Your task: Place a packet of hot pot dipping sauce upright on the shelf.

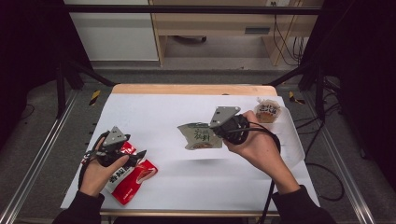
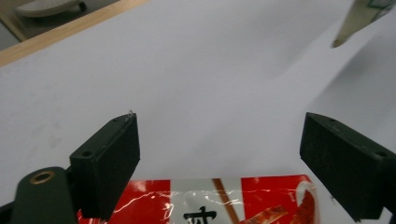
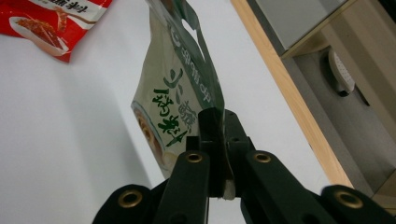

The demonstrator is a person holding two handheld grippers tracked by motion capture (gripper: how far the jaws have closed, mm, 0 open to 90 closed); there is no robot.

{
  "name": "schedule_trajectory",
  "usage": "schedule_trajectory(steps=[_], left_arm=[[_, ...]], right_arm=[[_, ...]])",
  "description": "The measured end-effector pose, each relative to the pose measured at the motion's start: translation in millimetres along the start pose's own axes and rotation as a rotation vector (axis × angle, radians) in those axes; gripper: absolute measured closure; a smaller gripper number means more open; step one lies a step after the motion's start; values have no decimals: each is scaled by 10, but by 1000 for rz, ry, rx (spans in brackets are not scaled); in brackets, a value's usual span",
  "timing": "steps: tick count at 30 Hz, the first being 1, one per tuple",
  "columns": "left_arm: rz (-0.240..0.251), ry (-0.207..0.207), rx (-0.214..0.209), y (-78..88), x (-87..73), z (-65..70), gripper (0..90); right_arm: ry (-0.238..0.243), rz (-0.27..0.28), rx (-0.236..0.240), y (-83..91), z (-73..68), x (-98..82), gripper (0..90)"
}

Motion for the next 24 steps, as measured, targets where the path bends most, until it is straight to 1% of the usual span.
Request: schedule_trajectory(steps=[2, 3, 4, 6, 7, 9, 10, 12, 13, 14, 17, 18, 21, 23, 24], left_arm=[[-7, -11, 31, 5, -39, -16, 109], [-9, -17, 58, 13, -51, -28, 109], [6, -14, 78, 21, -50, -38, 110], [23, 1, 87, 36, -52, -58, 114], [36, 19, 87, 43, -63, -74, 112], [36, 29, 91, 43, -87, -91, 112], [34, 27, 91, 43, -99, -99, 112], [45, 25, 101, 54, -110, -113, 117], [52, 28, 98, 62, -114, -122, 116], [59, 35, 90, 66, -117, -132, 116], [68, 50, 102, 98, -137, -169, 116], [70, 59, 98, 103, -145, -182, 115], [69, 85, 79, 101, -186, -209, 111], [63, 94, 77, 87, -212, -212, 107], [56, 91, 77, 83, -220, -215, 106]], right_arm=[[-7, 11, -4, 29, 36, -33, 900], [-8, 17, -13, 46, 56, -48, 900], [-18, 19, -20, 72, 75, -66, 900], [-17, 20, -27, 103, 100, -83, 900], [-20, 21, -31, 124, 112, -91, 900], [-21, 28, -44, 172, 152, -105, 900], [-24, 32, -48, 190, 172, -109, 900], [-33, 37, -55, 218, 203, -116, 900], [-38, 44, -63, 246, 239, -123, 900], [-38, 44, -63, 246, 239, -123, 900], [-46, 49, -74, 286, 290, -129, 900], [-45, 49, -78, 299, 308, -130, 900], [-41, 48, -90, 339, 357, -134, 900], [-42, 48, -95, 369, 388, -139, 900], [-48, 48, -100, 385, 401, -145, 900]])
Point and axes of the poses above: each handheld gripper's, and its own axes: y roughly backward along the jaws, x roughly out of its top, z roughly to its right, the point moved 5 cm from there along -y, roughly forward along the jaws, and after that the axes turned 13 degrees about -x, right-handed, at the moved point
